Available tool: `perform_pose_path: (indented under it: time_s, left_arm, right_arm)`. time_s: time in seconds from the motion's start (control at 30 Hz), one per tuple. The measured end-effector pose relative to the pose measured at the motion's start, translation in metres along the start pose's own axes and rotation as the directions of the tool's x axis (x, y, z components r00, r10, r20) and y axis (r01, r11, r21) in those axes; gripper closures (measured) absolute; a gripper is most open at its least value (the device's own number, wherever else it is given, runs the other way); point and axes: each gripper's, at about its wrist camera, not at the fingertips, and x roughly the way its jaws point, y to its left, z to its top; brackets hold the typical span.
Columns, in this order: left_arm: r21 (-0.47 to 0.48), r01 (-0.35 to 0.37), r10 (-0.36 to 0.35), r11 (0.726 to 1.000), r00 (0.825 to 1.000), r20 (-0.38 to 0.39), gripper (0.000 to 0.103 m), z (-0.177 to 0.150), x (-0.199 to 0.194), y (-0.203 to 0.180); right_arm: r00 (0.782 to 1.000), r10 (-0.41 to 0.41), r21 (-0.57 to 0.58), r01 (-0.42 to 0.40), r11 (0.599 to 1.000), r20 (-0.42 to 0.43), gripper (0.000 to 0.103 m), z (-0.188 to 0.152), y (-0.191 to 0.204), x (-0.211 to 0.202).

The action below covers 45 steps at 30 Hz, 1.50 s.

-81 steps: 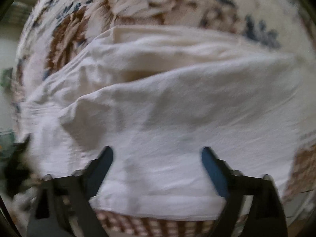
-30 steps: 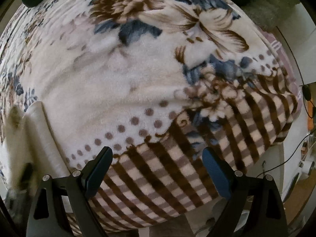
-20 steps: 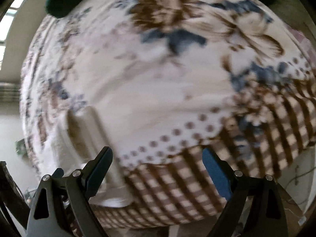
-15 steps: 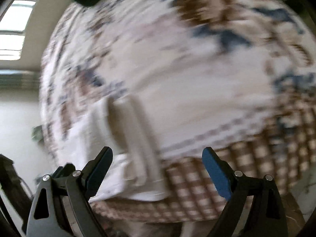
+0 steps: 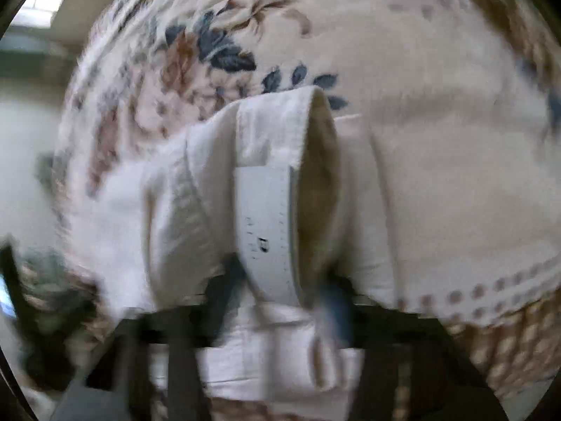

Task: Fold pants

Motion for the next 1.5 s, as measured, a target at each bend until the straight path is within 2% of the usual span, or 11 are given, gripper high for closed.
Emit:
perform_pose_path:
  time_s: [0.13, 0.47, 0.63, 0.87, 0.9, 0.97, 1.0, 1.07, 1.1, 1.37, 1.5]
  left_arm:
    - [-0.009, 0.020, -0.020, 1.000, 1.000, -0.013, 0.012, 0.002, -0.001, 0.002]
    - [-0.042, 0.178, -0.179, 0.983, 0.984, -0.022, 0.012, 0.008, -0.027, 0.007]
    - [-0.045, 0.294, -0.296, 0.955, 0.954, -0.053, 0.012, 0.030, -0.017, -0.007]
    - [-0.046, 0.443, -0.445, 0.895, 0.890, -0.095, 0.012, 0.096, 0.020, -0.036]
    - [-0.030, 0.462, -0.462, 0.887, 0.880, -0.107, 0.015, 0.102, 0.028, -0.043]
    - [-0.005, 0.518, -0.515, 0.855, 0.849, -0.122, 0.065, 0.110, 0.040, -0.058]
    - [-0.012, 0.553, -0.549, 0.833, 0.825, -0.132, 0.074, 0.112, 0.045, -0.063]
    - [0.002, 0.536, -0.532, 0.844, 0.839, -0.111, 0.077, 0.112, 0.045, -0.067]
    - [-0.007, 0.536, -0.534, 0.844, 0.840, -0.098, 0.077, 0.113, 0.047, -0.067]
    - [-0.275, 0.633, -0.679, 0.724, 0.723, -0.122, 0.066, 0.110, 0.068, -0.039]
    - [-0.233, 0.630, -0.664, 0.740, 0.740, -0.109, 0.024, 0.088, 0.044, -0.017]
  right_arm:
    - [0.996, -0.063, -0.030, 0.065, 0.997, 0.061, 0.088, -0.011, 0.011, -0.014]
    - [0.988, -0.107, 0.087, 0.097, 0.991, 0.112, 0.089, -0.022, -0.044, -0.098]
    - [0.994, -0.014, 0.238, 0.040, 0.970, -0.110, 0.068, -0.008, -0.095, -0.052]
    - [0.997, 0.073, 0.315, -0.081, 0.946, 0.039, 0.045, 0.022, -0.110, -0.072]
    - [0.996, 0.079, 0.310, -0.087, 0.947, 0.037, 0.042, 0.027, -0.113, -0.070]
    - [0.995, 0.104, 0.311, -0.097, 0.945, -0.006, 0.042, 0.039, -0.112, -0.052]
    - [0.993, 0.114, 0.316, -0.106, 0.943, -0.007, 0.044, 0.041, -0.111, -0.046]
    - [0.994, 0.112, 0.307, -0.109, 0.945, 0.009, 0.062, 0.044, -0.108, -0.041]
    - [0.996, 0.082, 0.294, -0.085, 0.952, 0.021, 0.086, 0.045, -0.106, -0.043]
    - [1.000, 0.002, 0.262, 0.006, 0.965, -0.028, 0.071, 0.049, -0.097, -0.040]
    - [0.995, 0.095, 0.326, -0.080, 0.942, -0.030, 0.034, 0.026, -0.116, -0.063]
